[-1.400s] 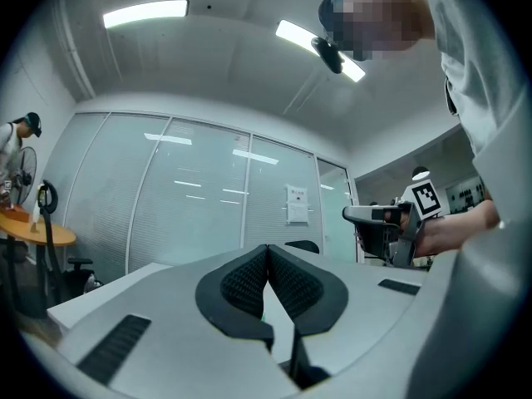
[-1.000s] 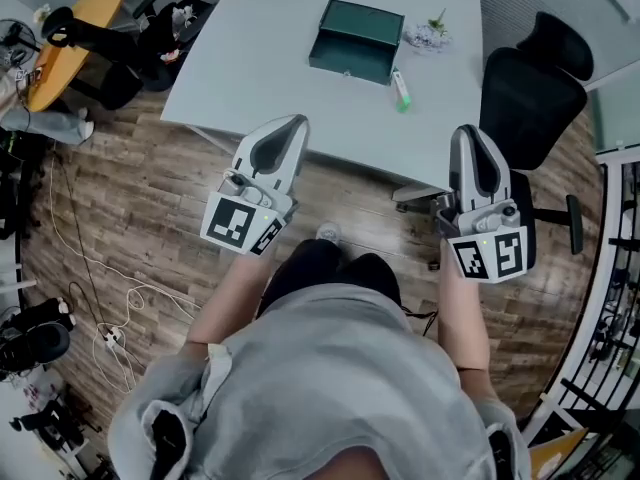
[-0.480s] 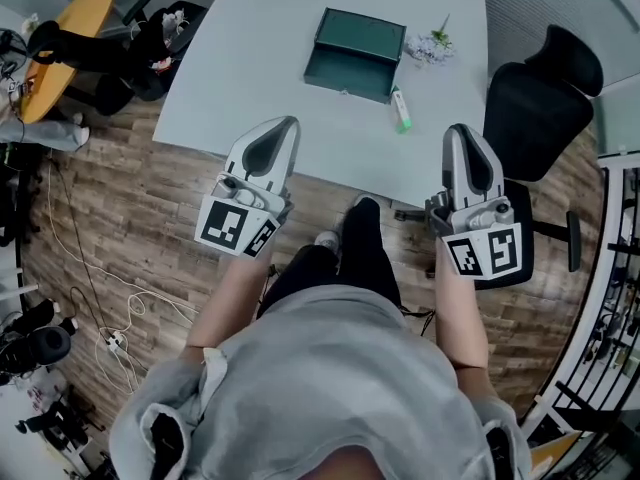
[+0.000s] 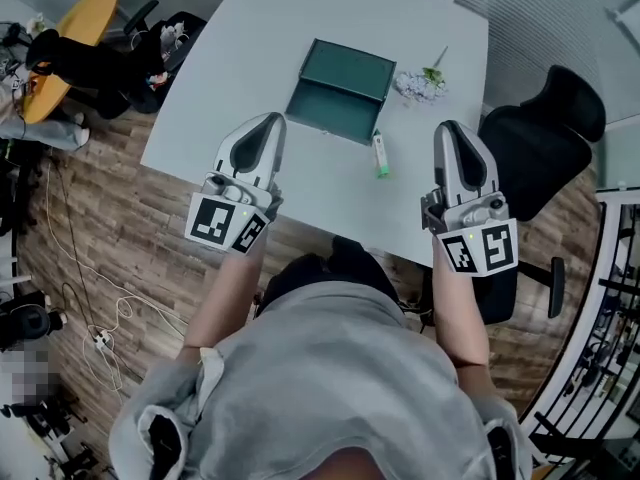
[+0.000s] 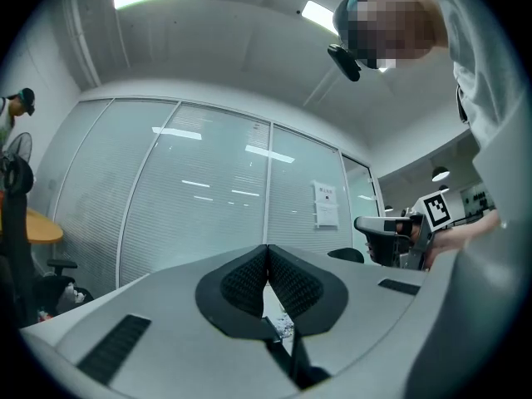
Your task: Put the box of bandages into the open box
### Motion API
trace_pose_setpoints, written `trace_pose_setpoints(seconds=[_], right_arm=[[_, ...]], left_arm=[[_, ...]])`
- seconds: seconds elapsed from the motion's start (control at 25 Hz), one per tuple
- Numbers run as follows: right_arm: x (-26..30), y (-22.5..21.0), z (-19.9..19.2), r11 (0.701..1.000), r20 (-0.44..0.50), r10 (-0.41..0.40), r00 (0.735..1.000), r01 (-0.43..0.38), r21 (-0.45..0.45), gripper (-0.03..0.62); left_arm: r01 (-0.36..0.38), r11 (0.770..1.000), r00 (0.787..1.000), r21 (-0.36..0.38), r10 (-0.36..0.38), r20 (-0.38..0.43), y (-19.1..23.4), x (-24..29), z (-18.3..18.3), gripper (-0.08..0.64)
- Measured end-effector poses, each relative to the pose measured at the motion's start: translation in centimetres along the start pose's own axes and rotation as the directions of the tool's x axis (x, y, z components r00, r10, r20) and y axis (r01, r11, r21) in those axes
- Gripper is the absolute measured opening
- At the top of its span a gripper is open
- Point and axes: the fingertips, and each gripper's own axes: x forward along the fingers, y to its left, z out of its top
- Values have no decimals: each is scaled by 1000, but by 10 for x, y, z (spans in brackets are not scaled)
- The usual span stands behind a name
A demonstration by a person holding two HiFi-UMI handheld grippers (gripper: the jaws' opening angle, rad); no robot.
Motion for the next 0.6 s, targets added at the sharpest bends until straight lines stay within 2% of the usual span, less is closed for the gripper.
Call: trace_pose_setpoints(seconds=[0.16, 0.28, 0.6], right_arm=[[19, -33, 0, 1000, 3, 14, 1000, -14, 16, 54], [35, -41, -3, 1000, -4, 22, 1000, -22, 20, 54], [75, -60, -21, 1000, -31, -16, 999, 17, 15, 54]], left_arm=[[-34, 999, 999, 0, 34, 19, 5, 32, 2, 18], [-35, 999, 999, -5, 36, 16, 13, 48, 2, 19], [28, 1000, 1000, -3, -28, -2, 40, 92, -7, 18]])
